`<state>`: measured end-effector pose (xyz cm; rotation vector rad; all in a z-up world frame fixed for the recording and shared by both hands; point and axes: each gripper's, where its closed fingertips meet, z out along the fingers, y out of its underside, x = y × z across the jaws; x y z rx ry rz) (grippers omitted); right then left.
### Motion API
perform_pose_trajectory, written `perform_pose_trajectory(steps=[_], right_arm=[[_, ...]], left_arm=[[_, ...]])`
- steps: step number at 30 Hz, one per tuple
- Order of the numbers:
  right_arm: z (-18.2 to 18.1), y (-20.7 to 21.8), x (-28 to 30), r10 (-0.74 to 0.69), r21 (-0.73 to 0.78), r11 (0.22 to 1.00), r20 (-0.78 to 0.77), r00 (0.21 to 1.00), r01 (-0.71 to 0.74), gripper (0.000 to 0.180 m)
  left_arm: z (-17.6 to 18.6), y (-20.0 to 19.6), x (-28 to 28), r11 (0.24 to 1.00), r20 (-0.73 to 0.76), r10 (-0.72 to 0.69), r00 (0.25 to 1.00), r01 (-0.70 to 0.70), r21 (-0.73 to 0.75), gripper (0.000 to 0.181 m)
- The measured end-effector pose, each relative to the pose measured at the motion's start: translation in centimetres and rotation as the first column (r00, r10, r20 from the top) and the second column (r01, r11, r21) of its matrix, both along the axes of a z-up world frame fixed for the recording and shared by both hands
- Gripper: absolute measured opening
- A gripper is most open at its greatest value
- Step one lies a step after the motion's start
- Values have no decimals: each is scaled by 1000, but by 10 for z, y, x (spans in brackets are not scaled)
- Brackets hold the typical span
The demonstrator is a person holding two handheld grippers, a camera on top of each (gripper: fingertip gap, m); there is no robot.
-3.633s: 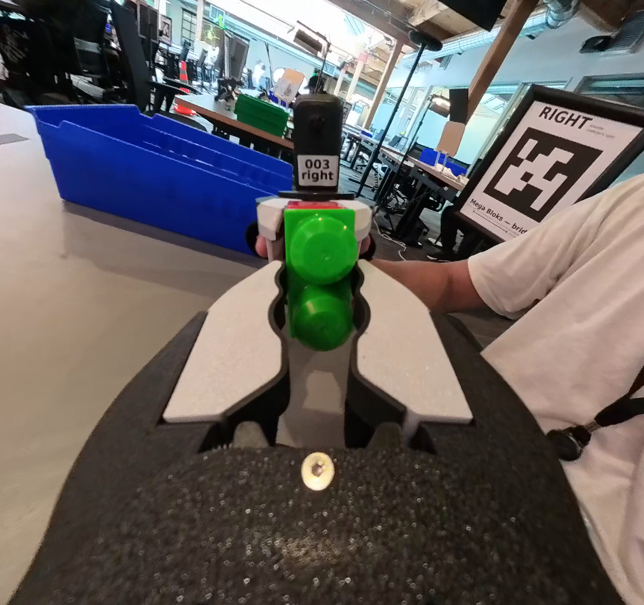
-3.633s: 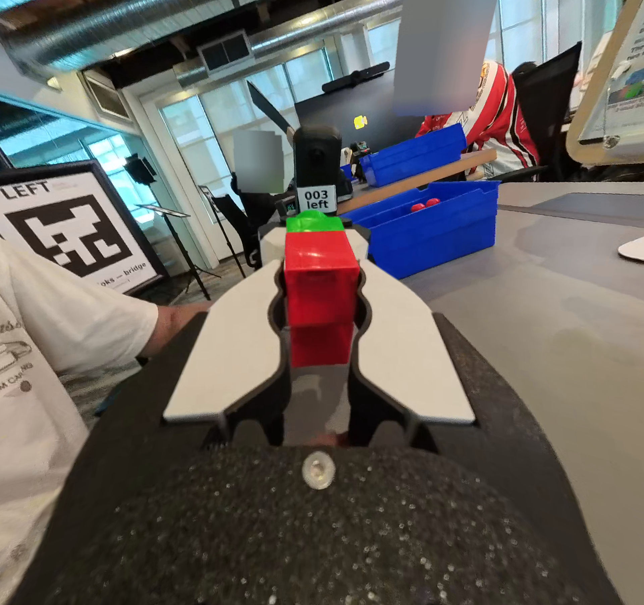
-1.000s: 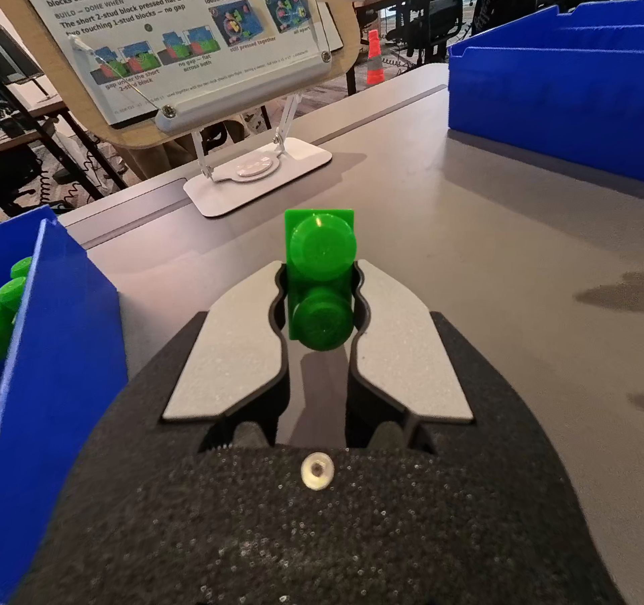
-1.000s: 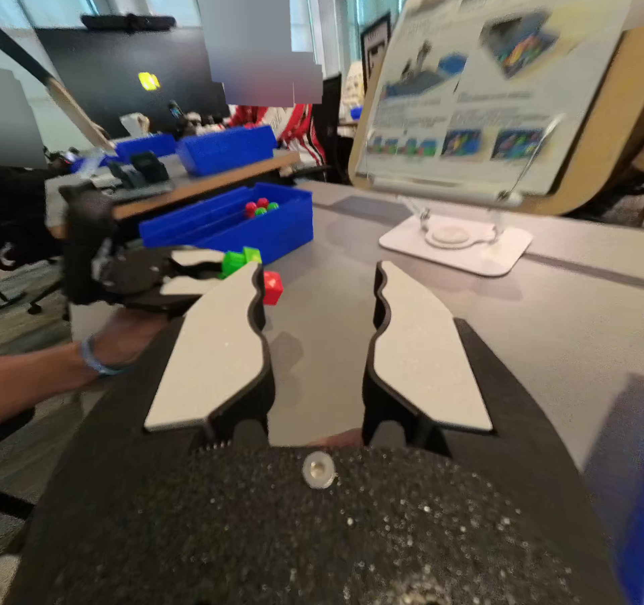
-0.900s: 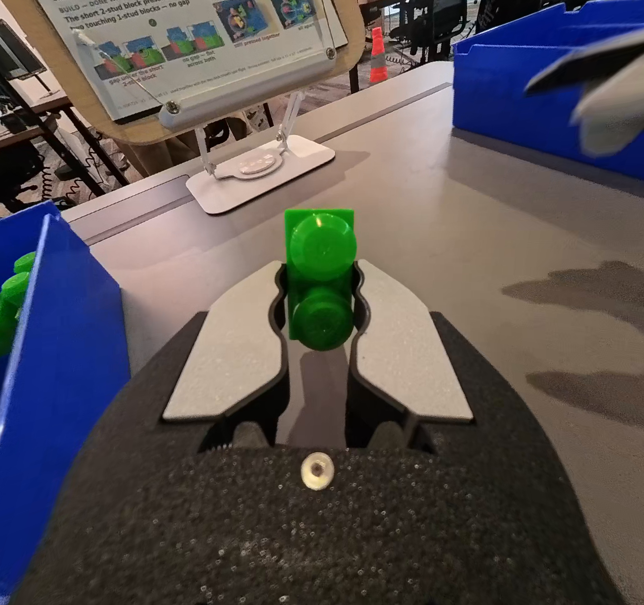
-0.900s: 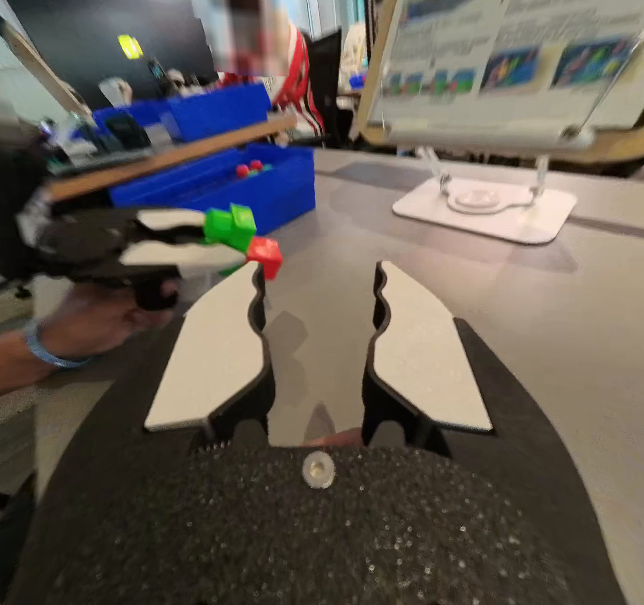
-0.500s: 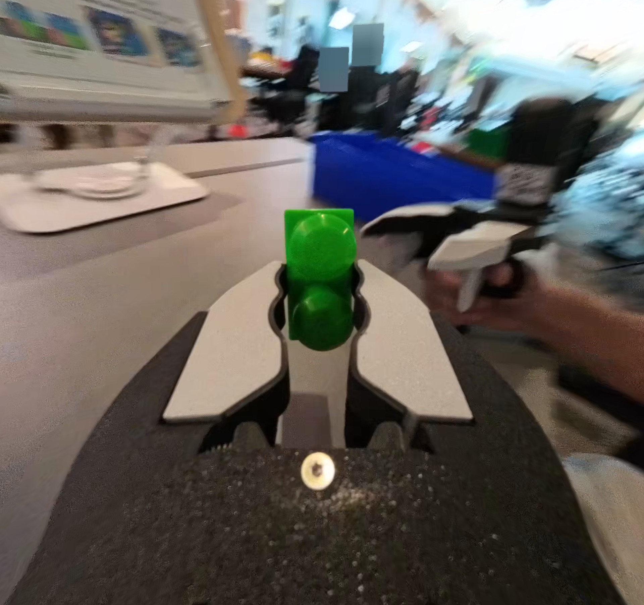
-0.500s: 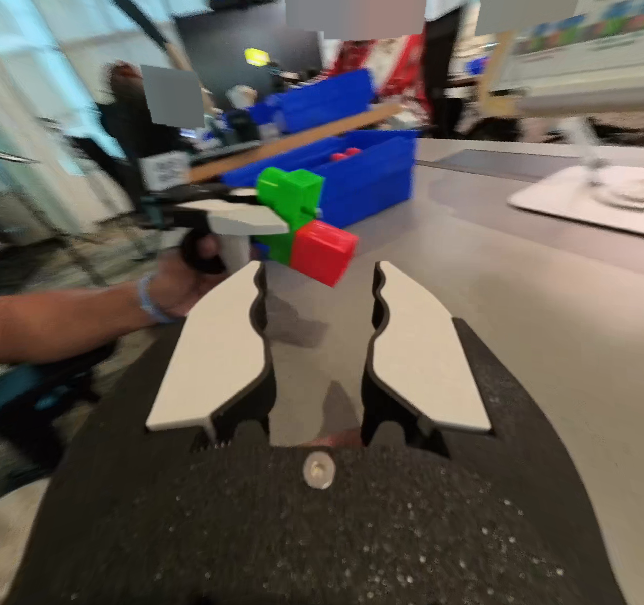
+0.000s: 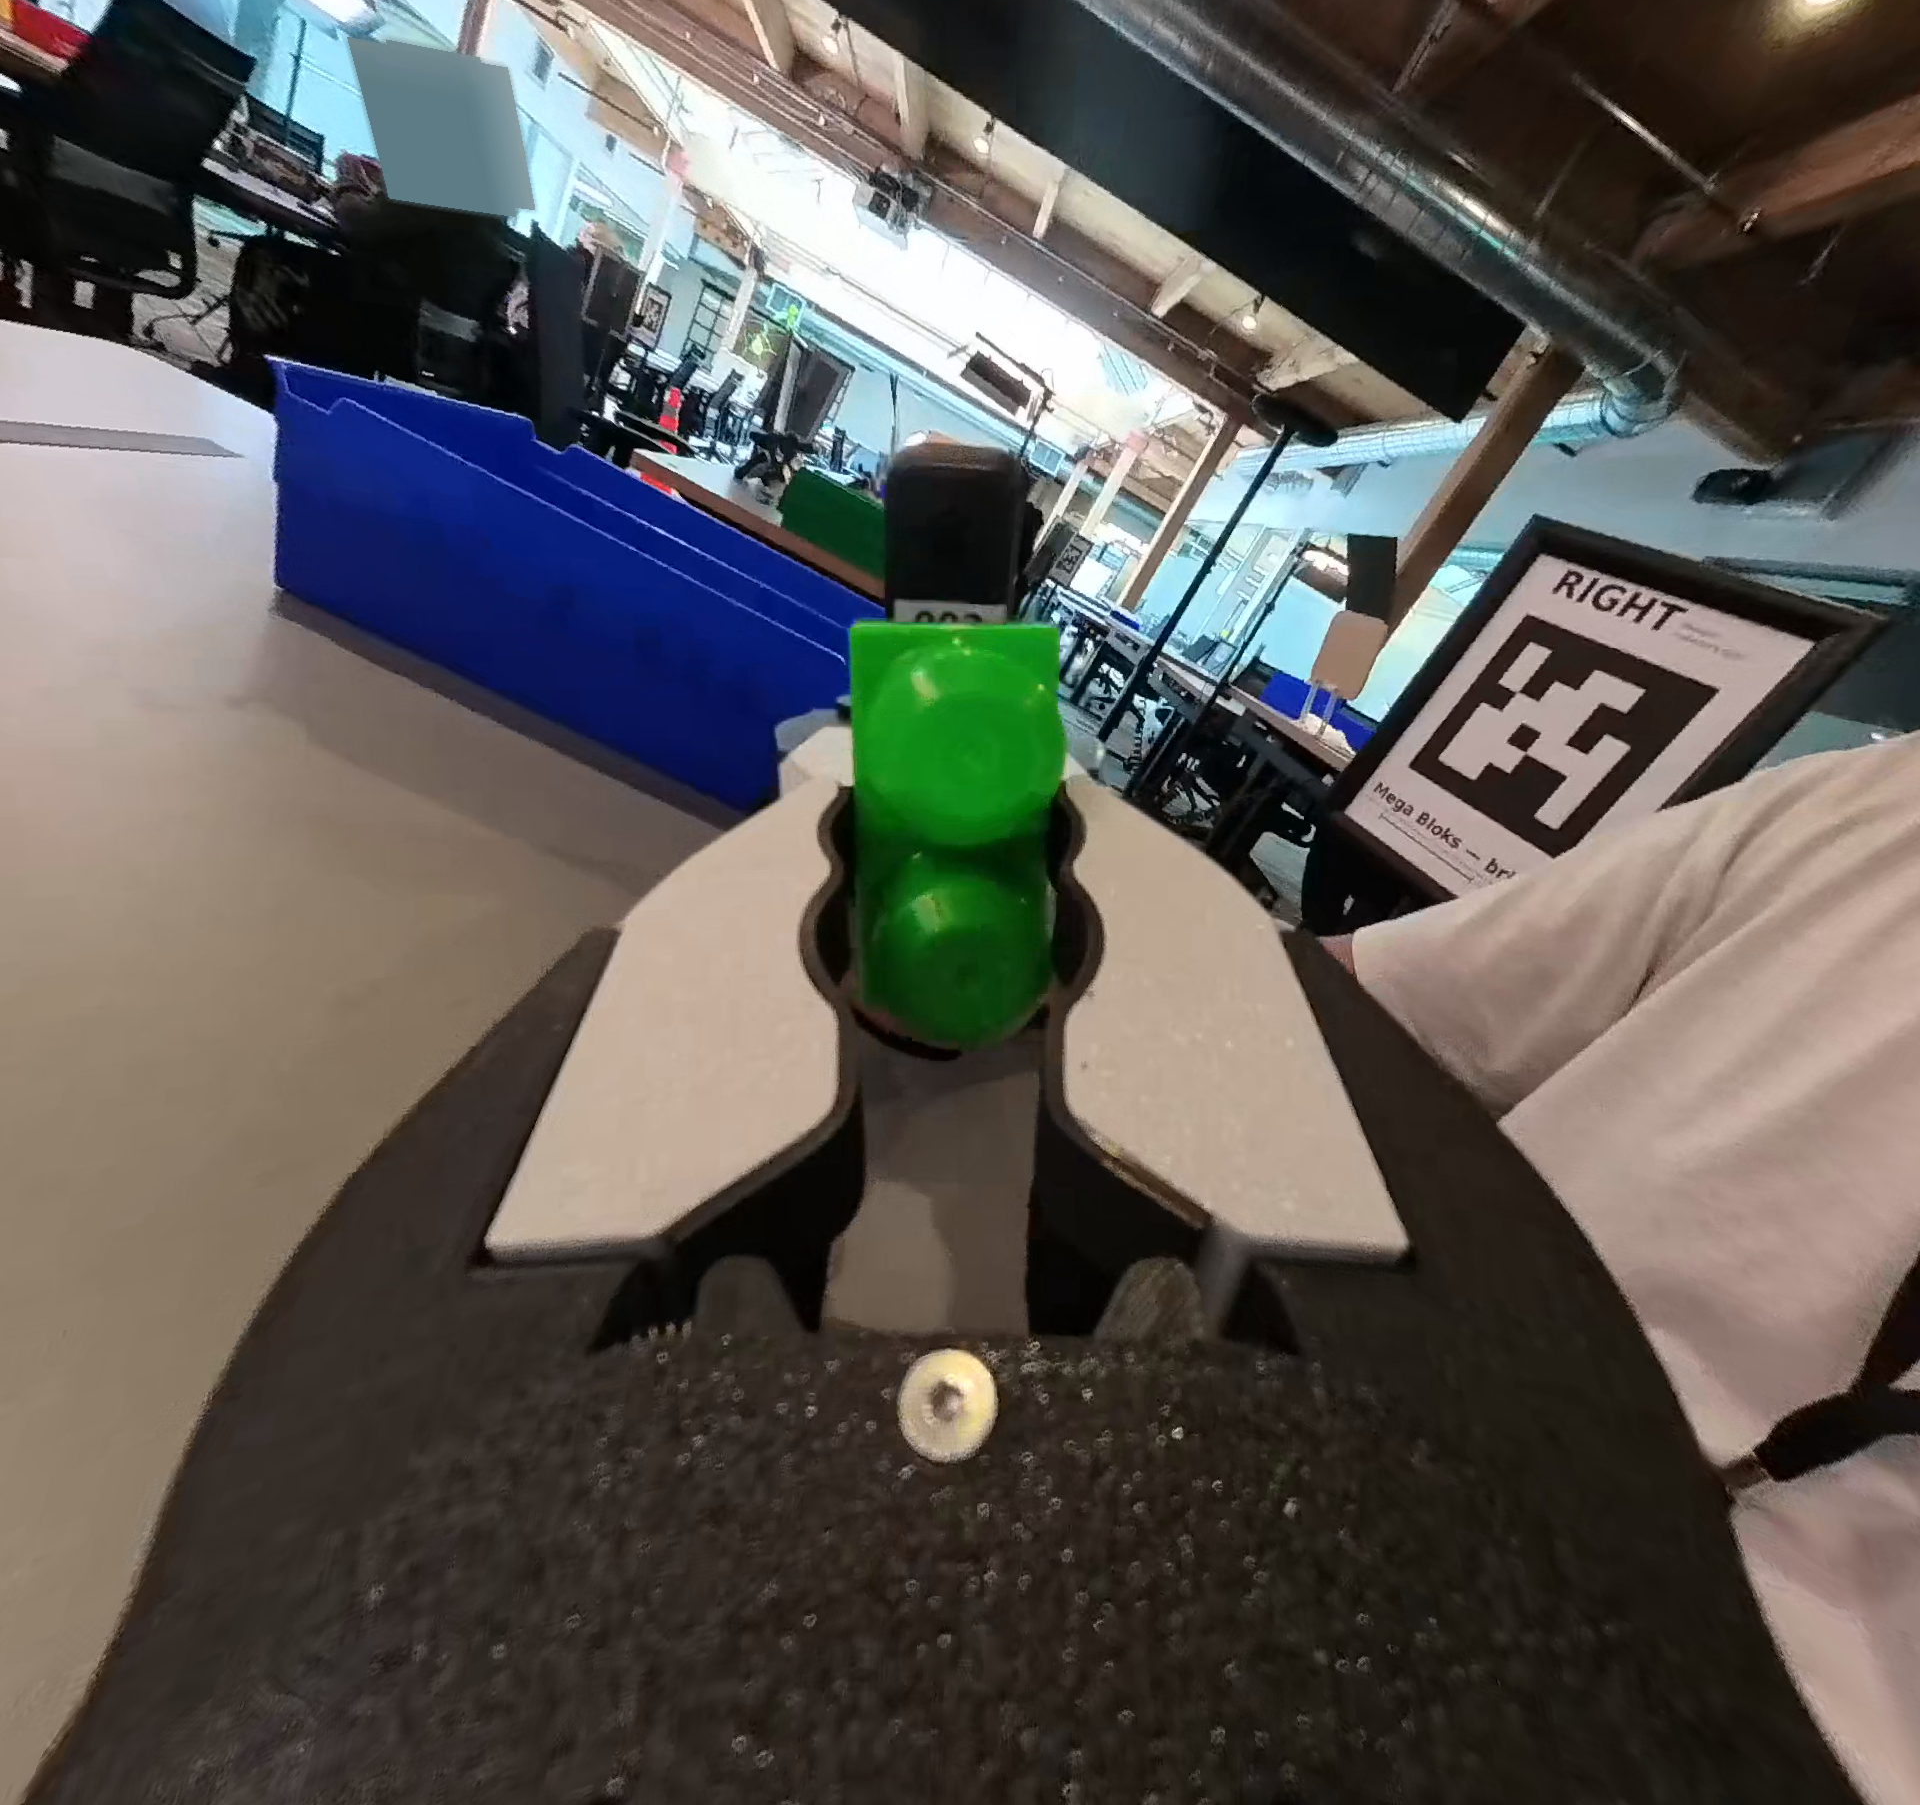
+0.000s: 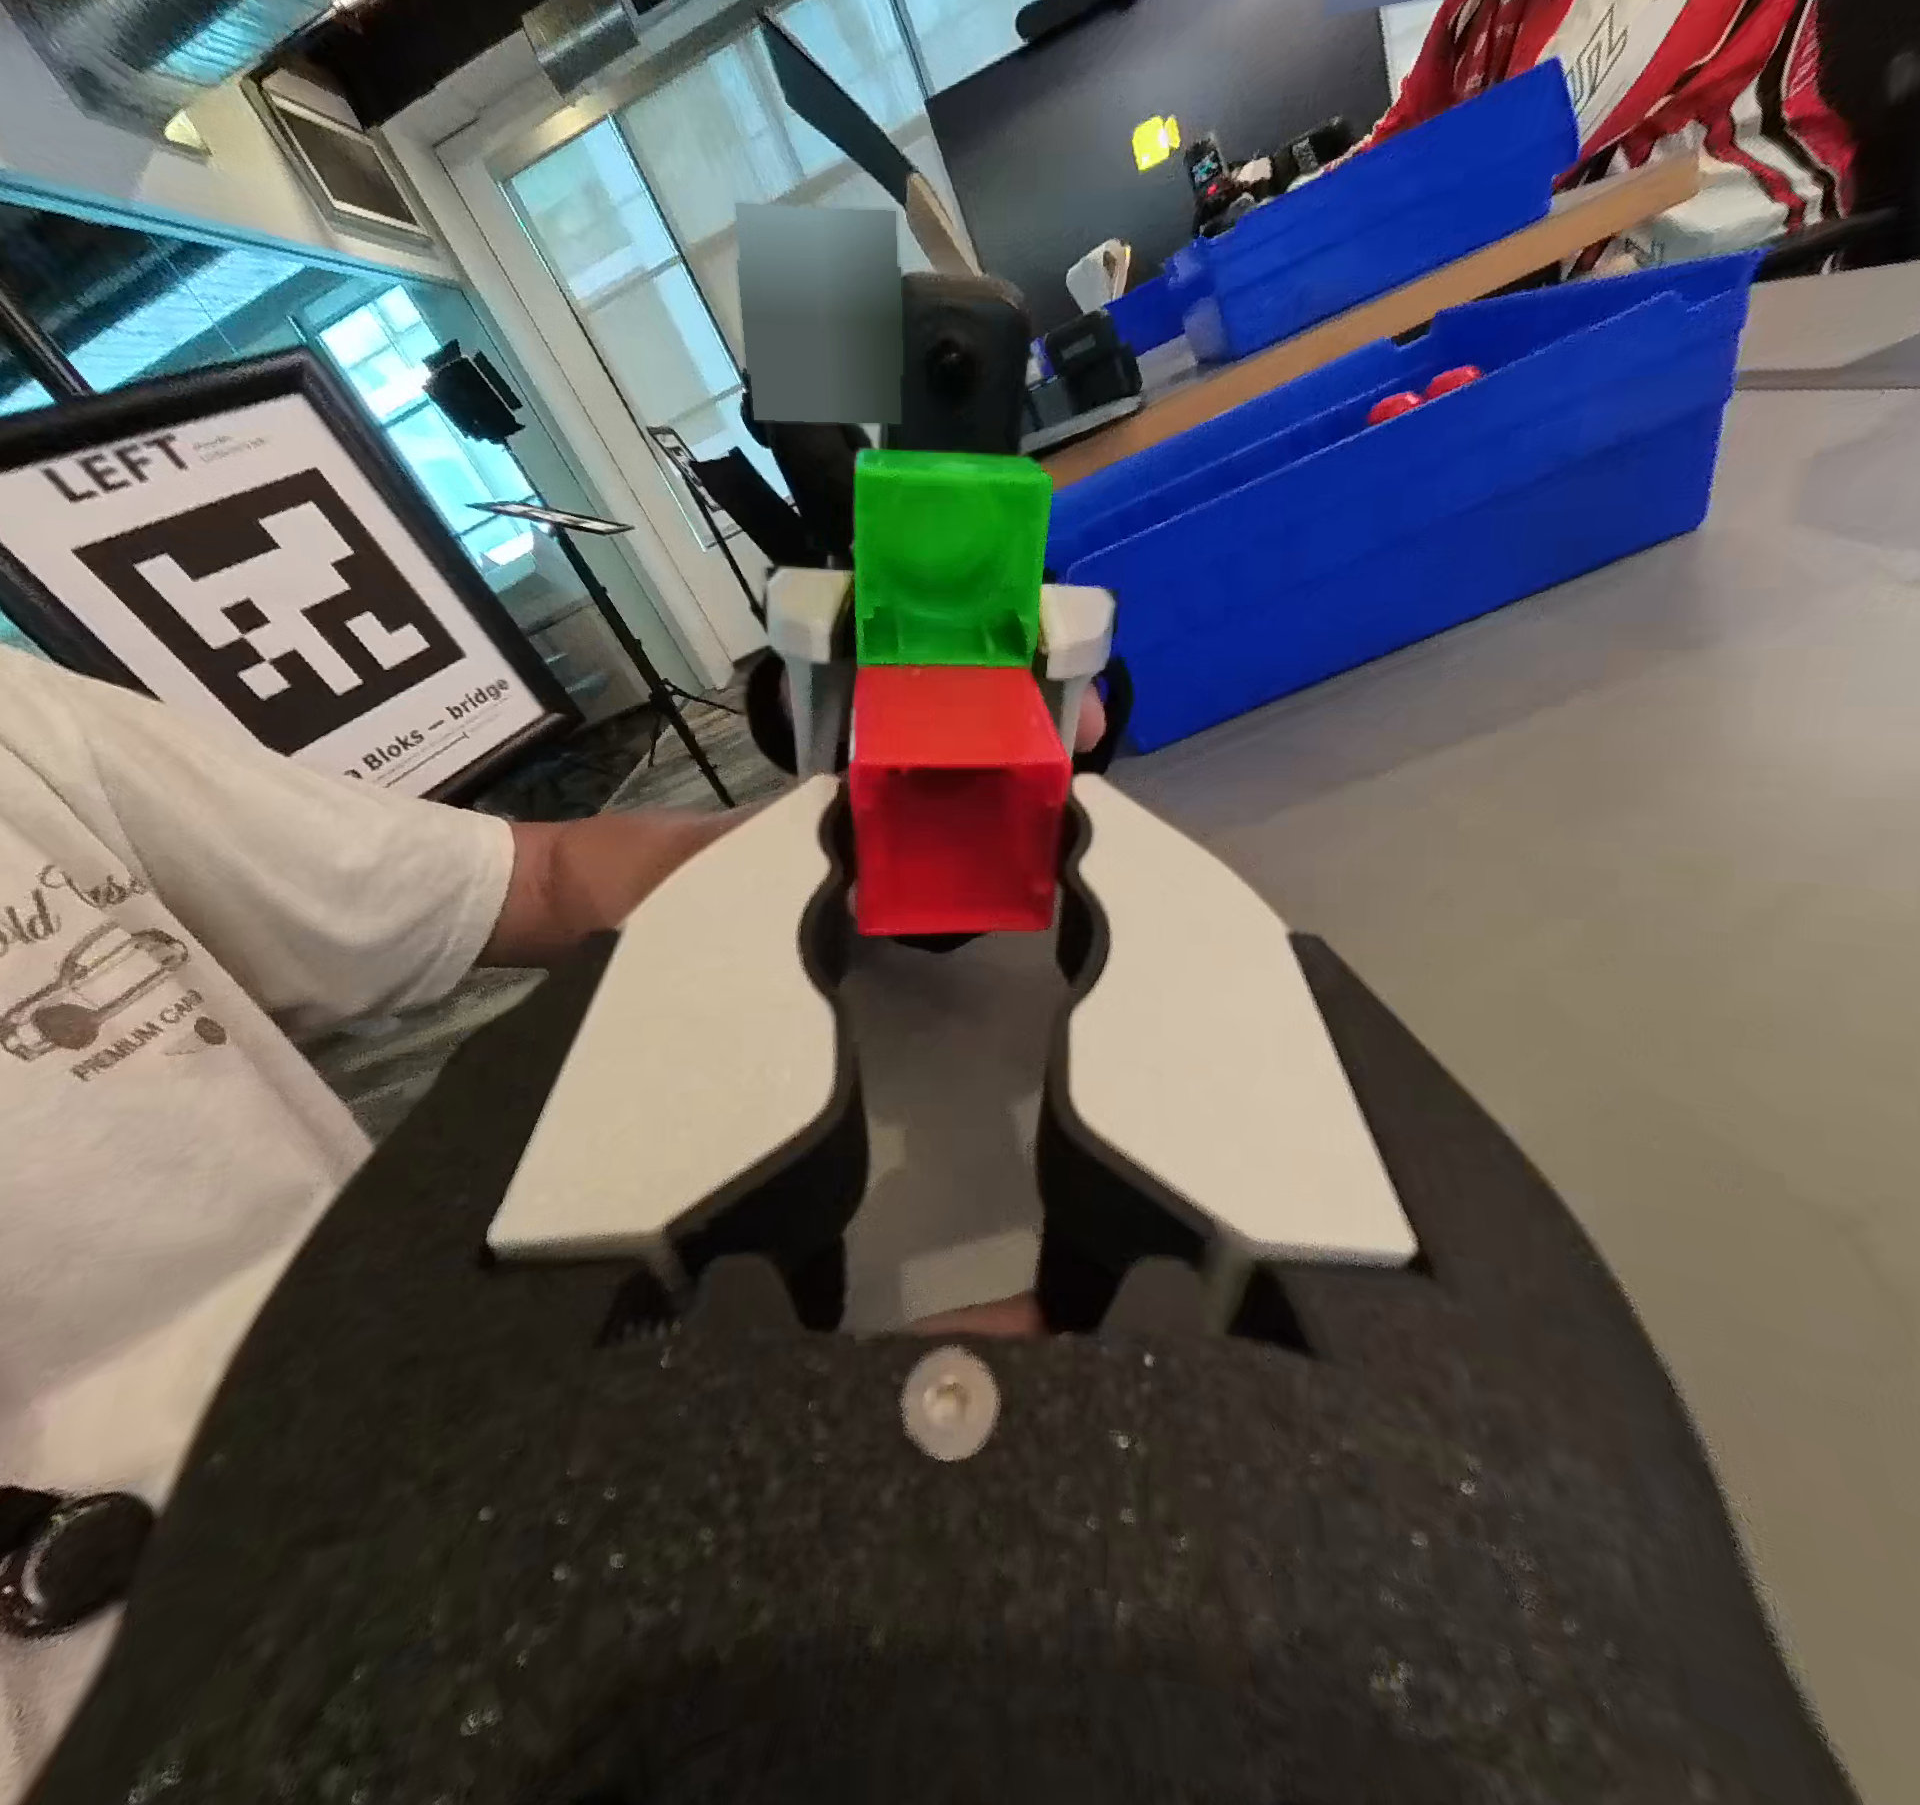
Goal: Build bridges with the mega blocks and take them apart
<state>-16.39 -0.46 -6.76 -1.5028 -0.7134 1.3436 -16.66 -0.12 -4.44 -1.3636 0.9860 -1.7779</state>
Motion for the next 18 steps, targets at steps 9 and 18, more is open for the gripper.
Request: perform_pose_trajectory(steps=[9, 18], right_arm=[[12, 8, 26, -75, 54, 996, -49, 996, 78, 36], [-3, 62, 94, -718, 312, 689, 171, 674, 654, 36]], left_arm=[[2, 34, -39, 993, -10, 113, 994, -113, 21, 34], [-62, 113, -63, 681, -352, 730, 585, -661, 315, 35]])
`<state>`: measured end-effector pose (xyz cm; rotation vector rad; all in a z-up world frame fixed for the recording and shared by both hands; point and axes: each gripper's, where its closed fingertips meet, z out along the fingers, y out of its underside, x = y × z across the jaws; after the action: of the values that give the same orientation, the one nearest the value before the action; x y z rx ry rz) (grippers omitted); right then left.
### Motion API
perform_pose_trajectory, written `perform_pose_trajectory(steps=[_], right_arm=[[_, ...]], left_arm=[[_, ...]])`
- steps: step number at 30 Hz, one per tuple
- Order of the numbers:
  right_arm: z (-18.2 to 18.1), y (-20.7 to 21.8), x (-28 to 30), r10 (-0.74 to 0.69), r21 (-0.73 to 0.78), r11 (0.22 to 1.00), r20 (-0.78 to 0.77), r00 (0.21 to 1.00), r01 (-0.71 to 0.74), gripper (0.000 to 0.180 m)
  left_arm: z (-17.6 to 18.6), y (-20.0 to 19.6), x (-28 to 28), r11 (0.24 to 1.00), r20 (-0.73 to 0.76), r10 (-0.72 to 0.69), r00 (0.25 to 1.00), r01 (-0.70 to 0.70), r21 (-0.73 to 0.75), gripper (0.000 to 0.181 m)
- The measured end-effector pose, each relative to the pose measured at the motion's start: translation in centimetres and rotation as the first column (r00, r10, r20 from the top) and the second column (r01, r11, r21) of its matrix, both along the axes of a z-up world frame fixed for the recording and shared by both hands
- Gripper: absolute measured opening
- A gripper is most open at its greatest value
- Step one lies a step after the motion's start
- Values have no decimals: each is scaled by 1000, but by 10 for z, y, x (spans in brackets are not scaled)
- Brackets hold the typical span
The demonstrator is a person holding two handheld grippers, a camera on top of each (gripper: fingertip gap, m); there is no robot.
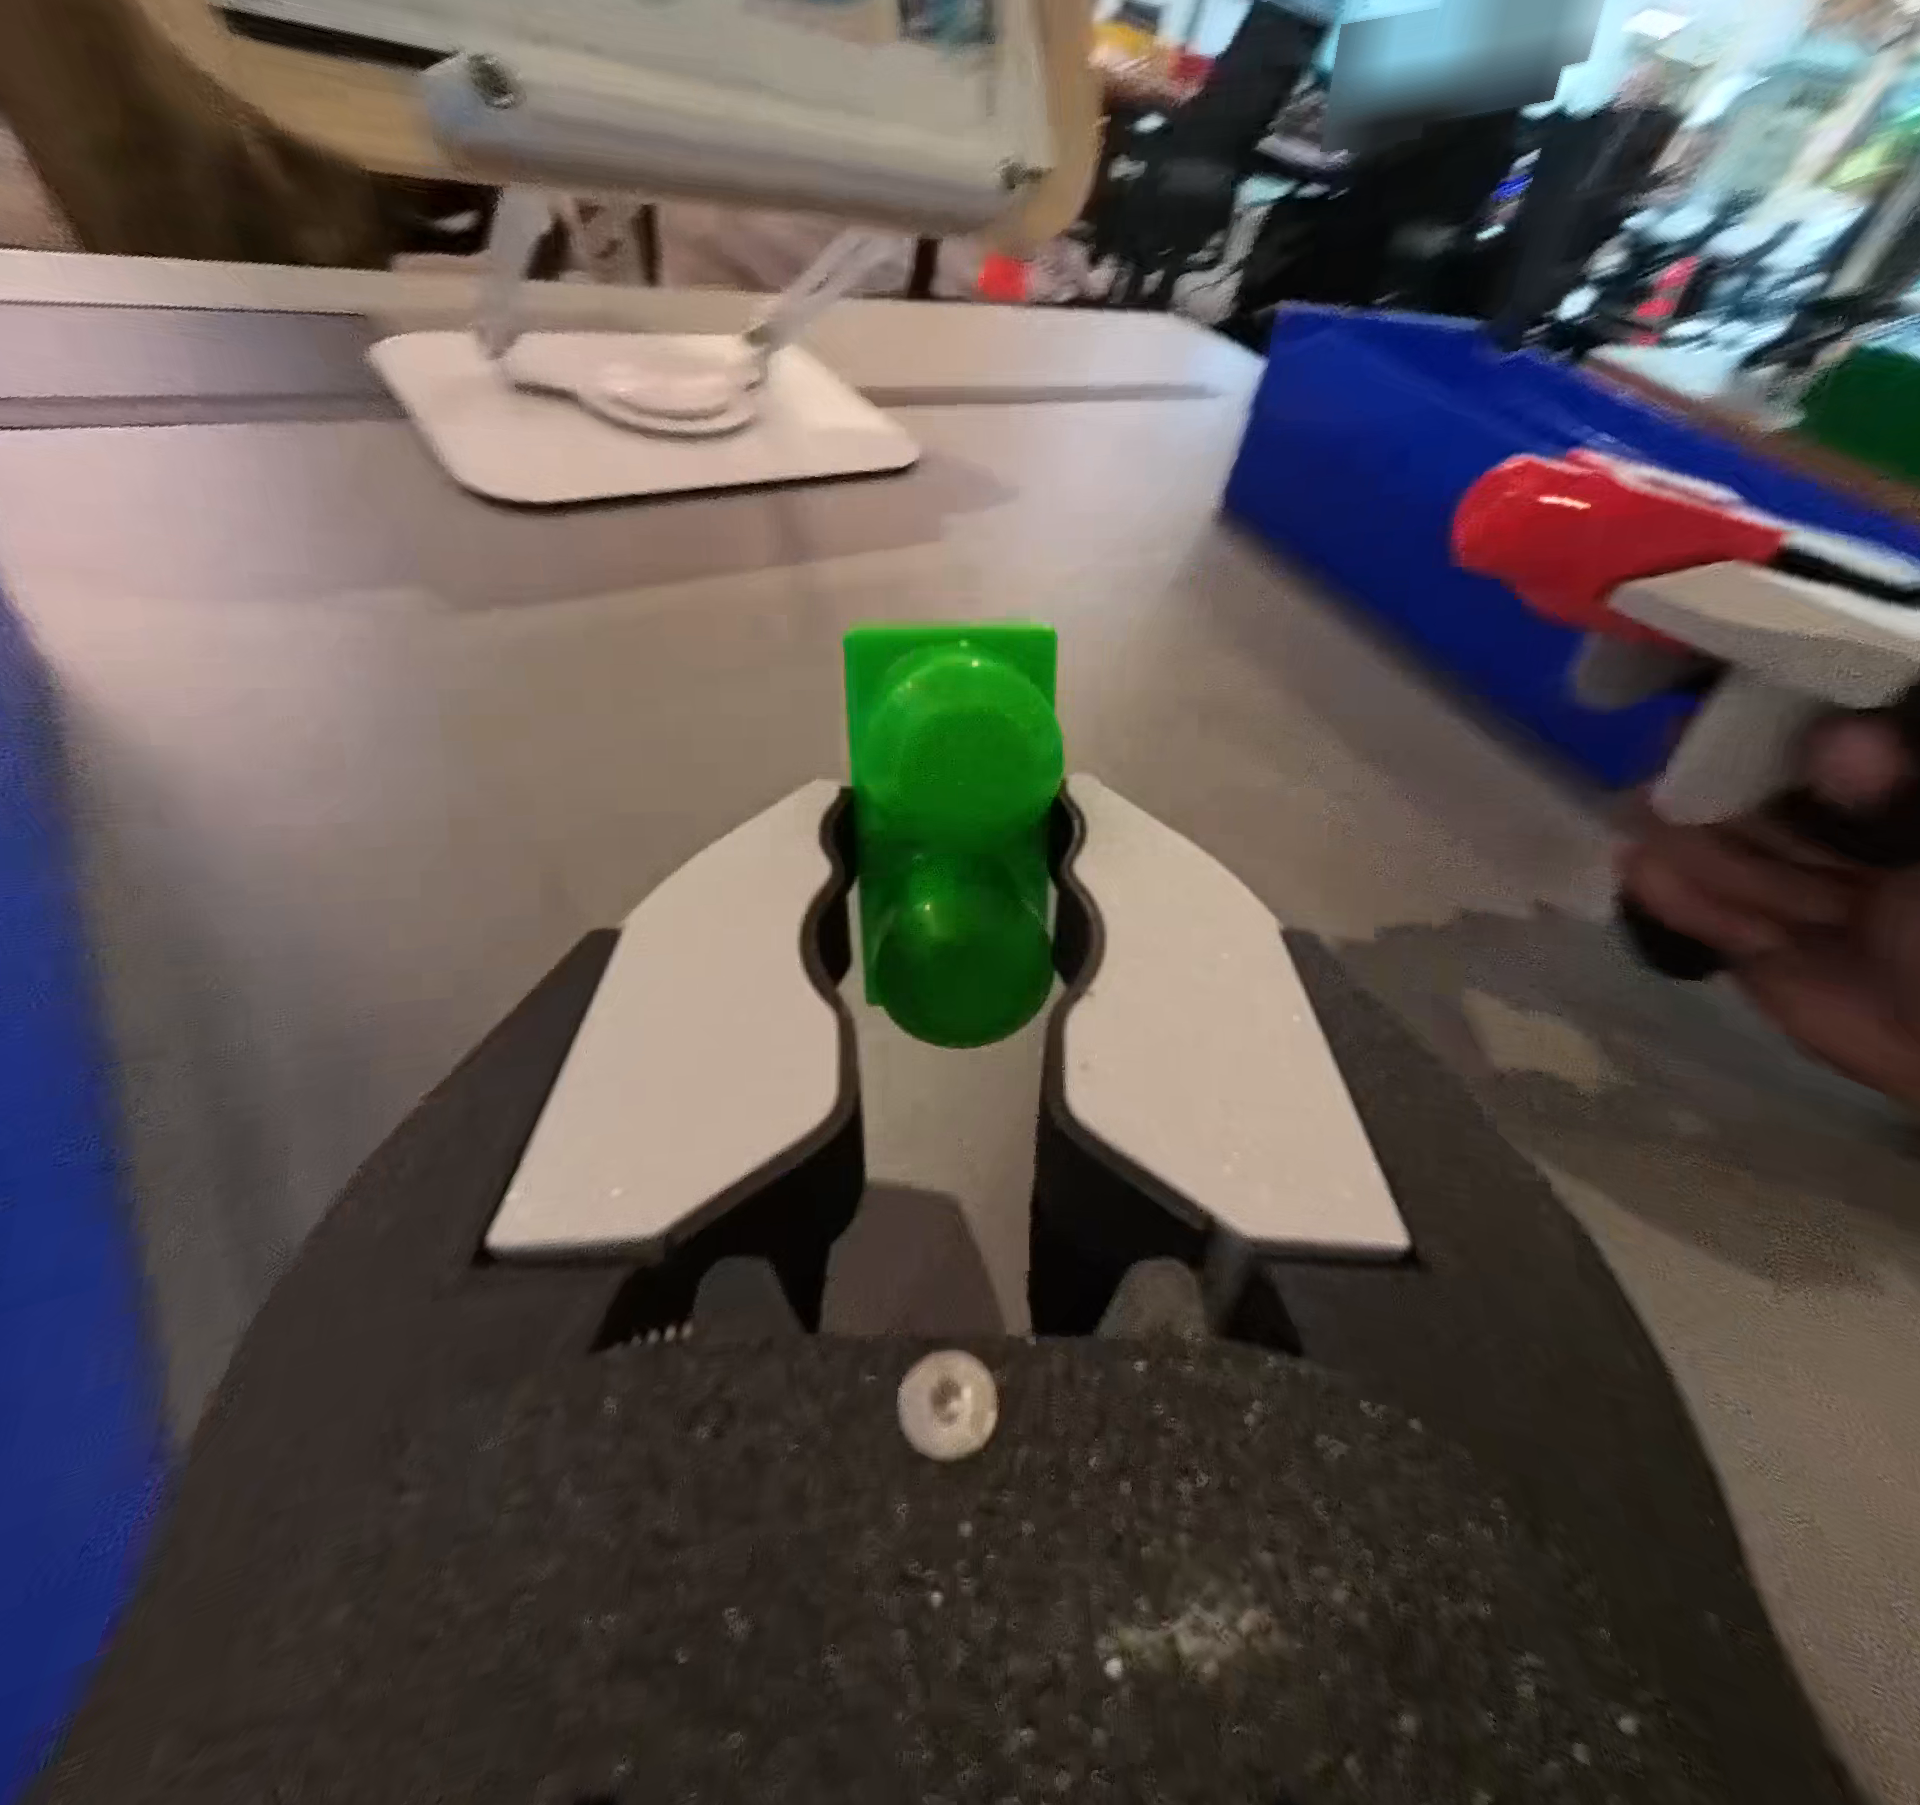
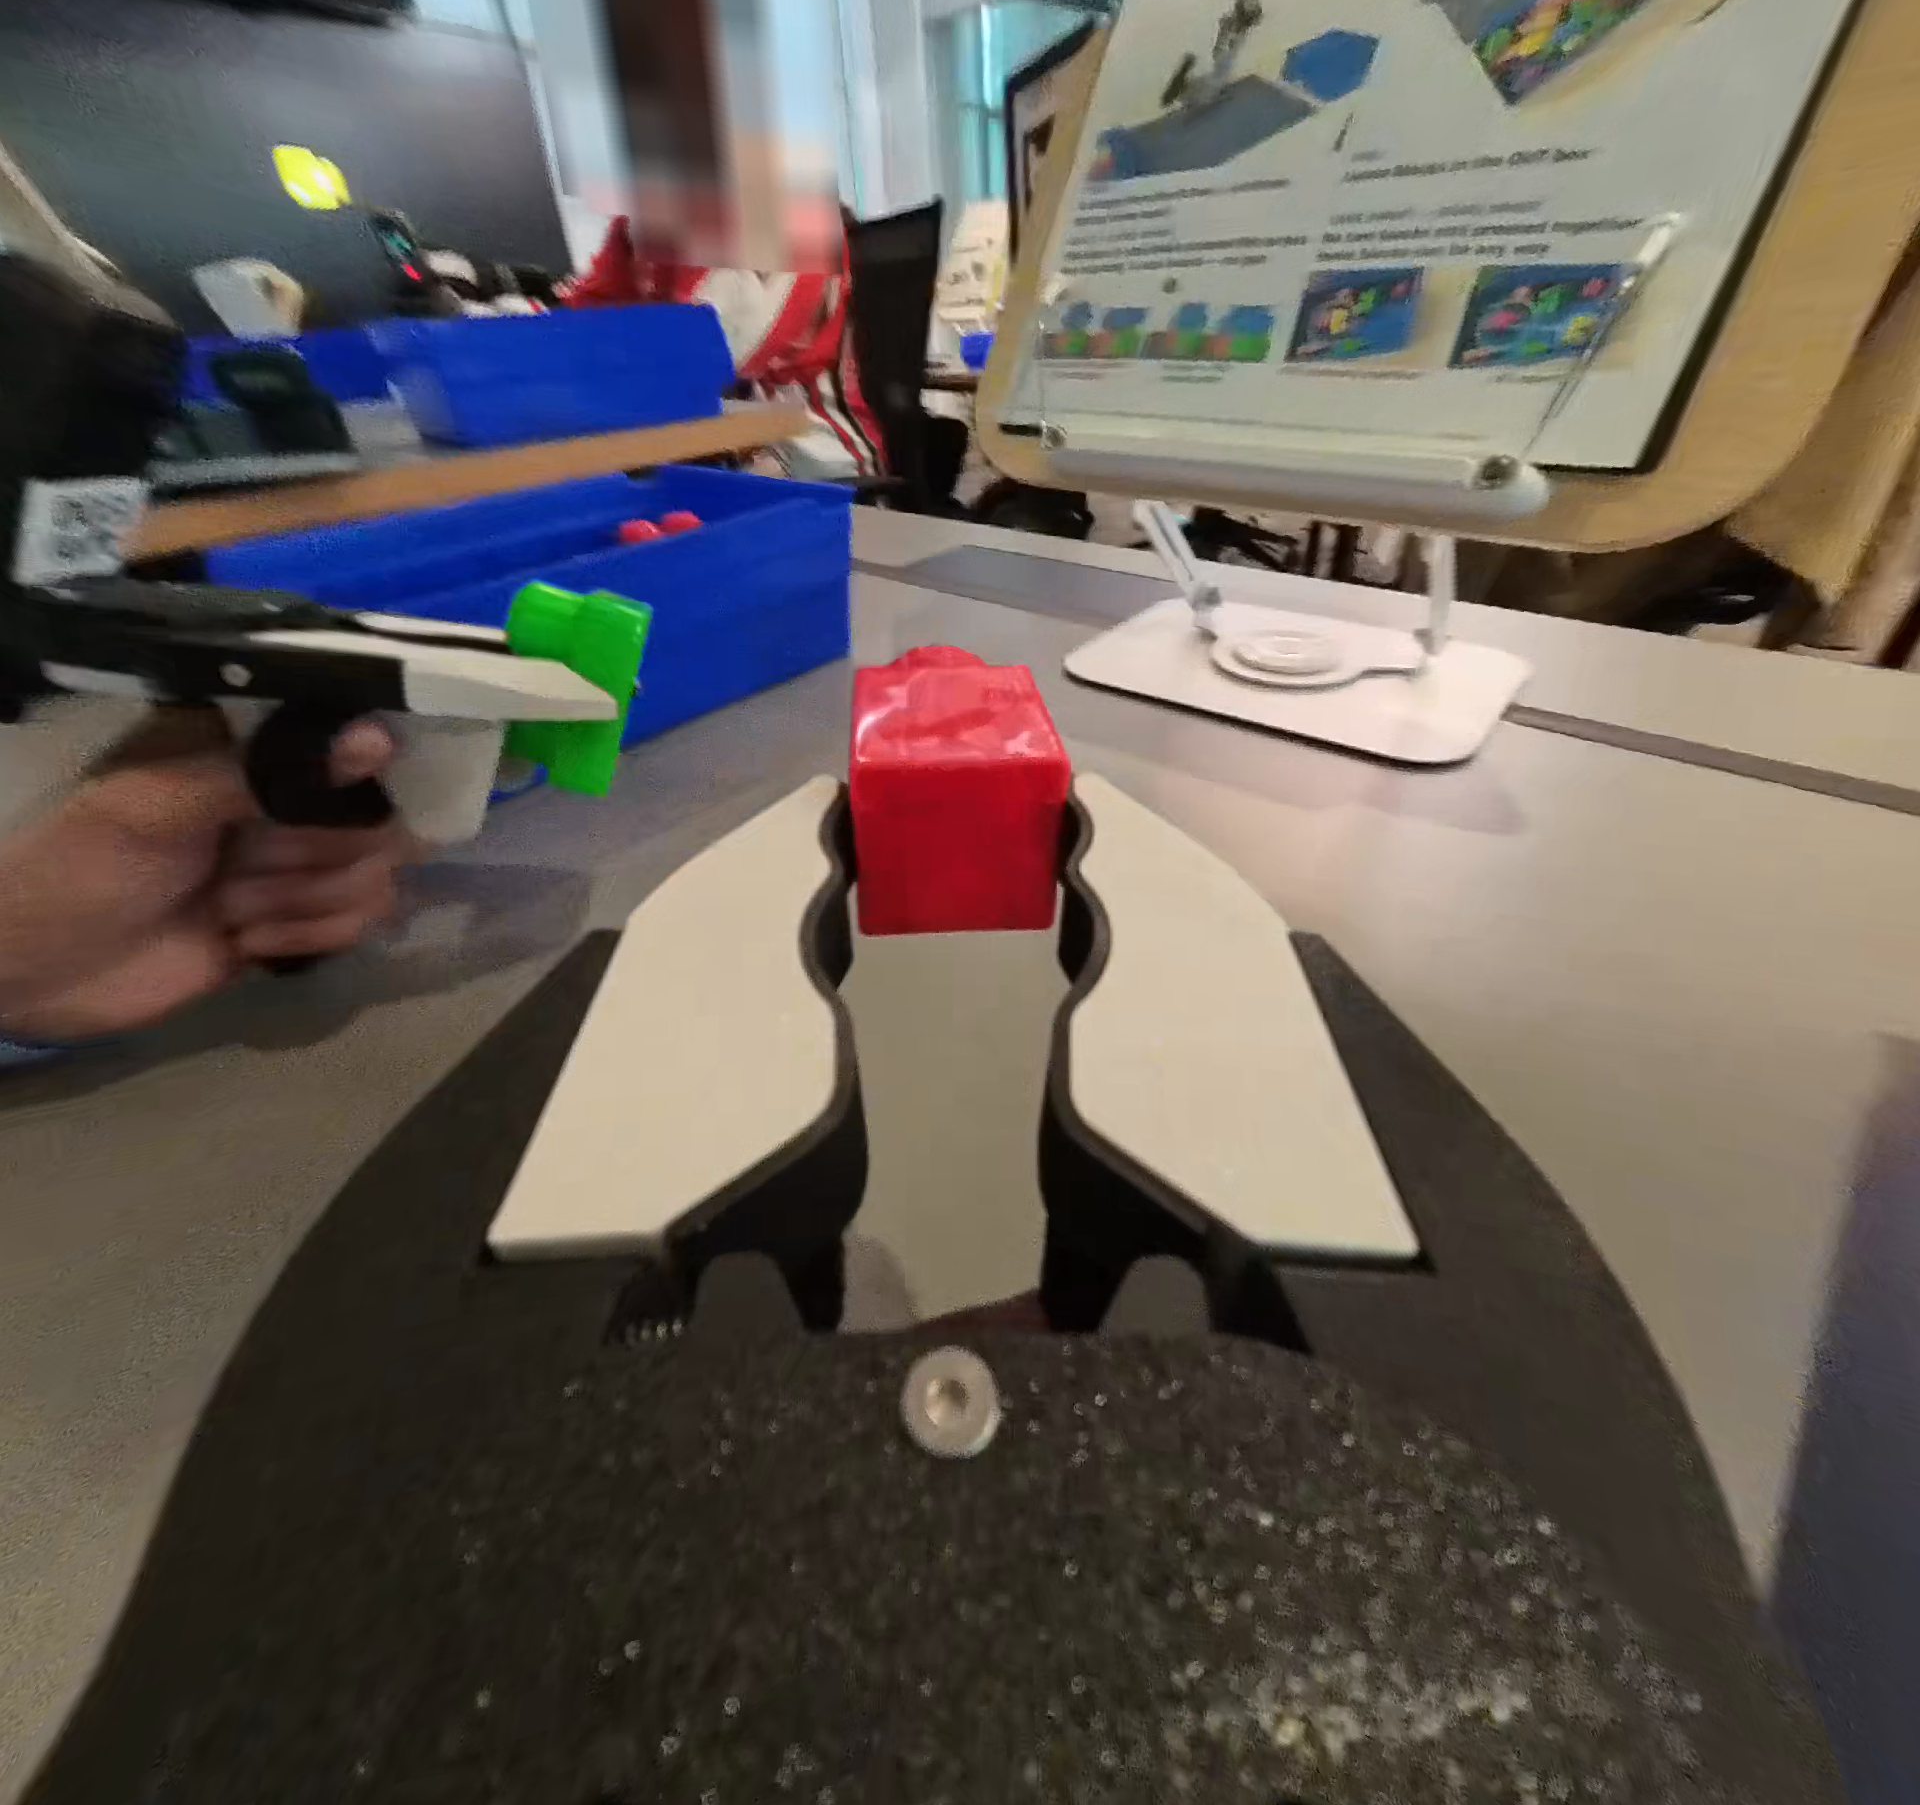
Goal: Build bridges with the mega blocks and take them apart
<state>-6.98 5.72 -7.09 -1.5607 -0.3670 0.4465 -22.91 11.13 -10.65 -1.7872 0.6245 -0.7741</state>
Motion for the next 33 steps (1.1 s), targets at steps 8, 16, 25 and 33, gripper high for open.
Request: perform_pose_trajectory(steps=[8, 16, 25, 33], right_arm=[[32, -16, 15, -73, 76, 995, 113, 991, 65, 36], [83, -2, 214, -275, -222, 903, 357, 893, 367, 36], [-32, 60, 238, 342, -711, 671, 549, 763, 211, 36], [-74, 70, 238, 530, -793, 526, 587, 612, 306, 36]], left_arm=[[-4, -4, 6, 999, -20, -39, 999, 39, -5, 35], [-3, -9, 11, 997, -24, -75, 997, 75, 7, 35], [-5, -15, 24, 991, -93, -113, 989, 118, 56, 34], [-10, -21, 23, 988, -130, -127, 983, 136, 68, 35]])
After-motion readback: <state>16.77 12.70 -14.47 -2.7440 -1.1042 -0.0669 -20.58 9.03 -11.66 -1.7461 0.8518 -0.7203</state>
